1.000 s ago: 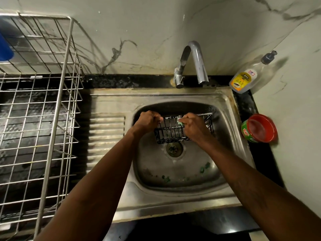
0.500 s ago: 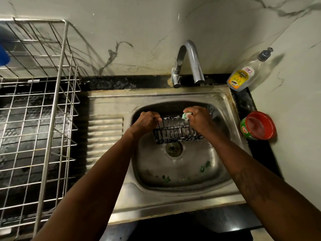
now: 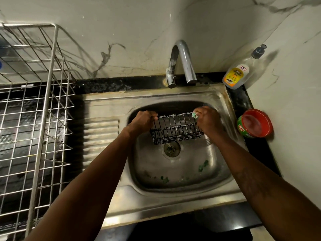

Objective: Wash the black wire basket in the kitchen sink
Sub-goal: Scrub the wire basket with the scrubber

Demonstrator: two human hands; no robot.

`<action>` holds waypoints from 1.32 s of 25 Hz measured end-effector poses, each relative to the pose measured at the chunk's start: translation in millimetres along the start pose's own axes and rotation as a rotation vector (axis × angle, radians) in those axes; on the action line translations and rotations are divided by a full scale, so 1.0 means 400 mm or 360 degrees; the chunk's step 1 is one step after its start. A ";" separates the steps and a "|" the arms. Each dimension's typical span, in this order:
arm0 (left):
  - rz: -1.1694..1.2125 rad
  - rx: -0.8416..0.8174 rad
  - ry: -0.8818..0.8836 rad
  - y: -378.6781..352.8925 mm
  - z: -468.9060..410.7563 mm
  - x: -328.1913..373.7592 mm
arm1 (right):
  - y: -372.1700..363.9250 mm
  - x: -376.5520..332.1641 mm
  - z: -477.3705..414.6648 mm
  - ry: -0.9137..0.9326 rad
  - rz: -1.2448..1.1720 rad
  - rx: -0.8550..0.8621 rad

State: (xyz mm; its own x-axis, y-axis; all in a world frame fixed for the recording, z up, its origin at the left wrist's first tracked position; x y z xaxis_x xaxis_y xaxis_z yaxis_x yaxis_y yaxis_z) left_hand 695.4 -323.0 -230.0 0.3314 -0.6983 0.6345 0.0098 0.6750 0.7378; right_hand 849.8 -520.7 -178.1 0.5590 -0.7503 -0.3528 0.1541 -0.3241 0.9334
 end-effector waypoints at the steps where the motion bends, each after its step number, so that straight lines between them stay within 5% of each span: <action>1: -0.0021 -0.0036 0.0027 -0.006 -0.004 0.001 | -0.009 -0.001 0.004 0.0028 0.0024 -0.0005; 7: -0.0096 -0.0112 -0.0204 -0.097 -0.055 0.180 | -0.060 0.002 0.081 0.0282 -0.0029 -0.0044; 14: -0.0073 -0.0075 -0.0028 -0.119 -0.108 0.188 | -0.043 0.032 0.182 0.0454 -0.0003 -0.0153; 18: -0.0027 -0.0133 0.0025 -0.134 -0.113 0.171 | 0.017 0.103 0.090 0.0022 -0.0217 0.0177; 27: 0.0060 -0.0169 0.0102 -0.138 -0.113 0.147 | 0.030 0.131 0.201 -0.0136 -0.0412 -0.0013; 33: 0.0221 -0.0227 0.0203 -0.108 -0.119 0.152 | 0.038 0.115 0.176 -0.0423 -0.0608 0.0143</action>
State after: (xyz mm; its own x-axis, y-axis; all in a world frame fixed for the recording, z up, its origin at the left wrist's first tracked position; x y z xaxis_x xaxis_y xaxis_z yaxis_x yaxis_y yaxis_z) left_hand 760.0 -383.3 -234.4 0.4555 -0.5666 0.6867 0.0857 0.7956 0.5997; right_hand 820.4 -600.9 -184.9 0.2466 -0.6852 -0.6853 0.2305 -0.6454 0.7282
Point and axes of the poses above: each hand's wrist, its own z-axis away from the middle knuckle, its own y-axis out of the back of the hand, x = y × z, the point moved 10 cm from there along -z, towards the middle knuckle, and after that the axes turned 5 degrees about -y, right-handed, at the moved point
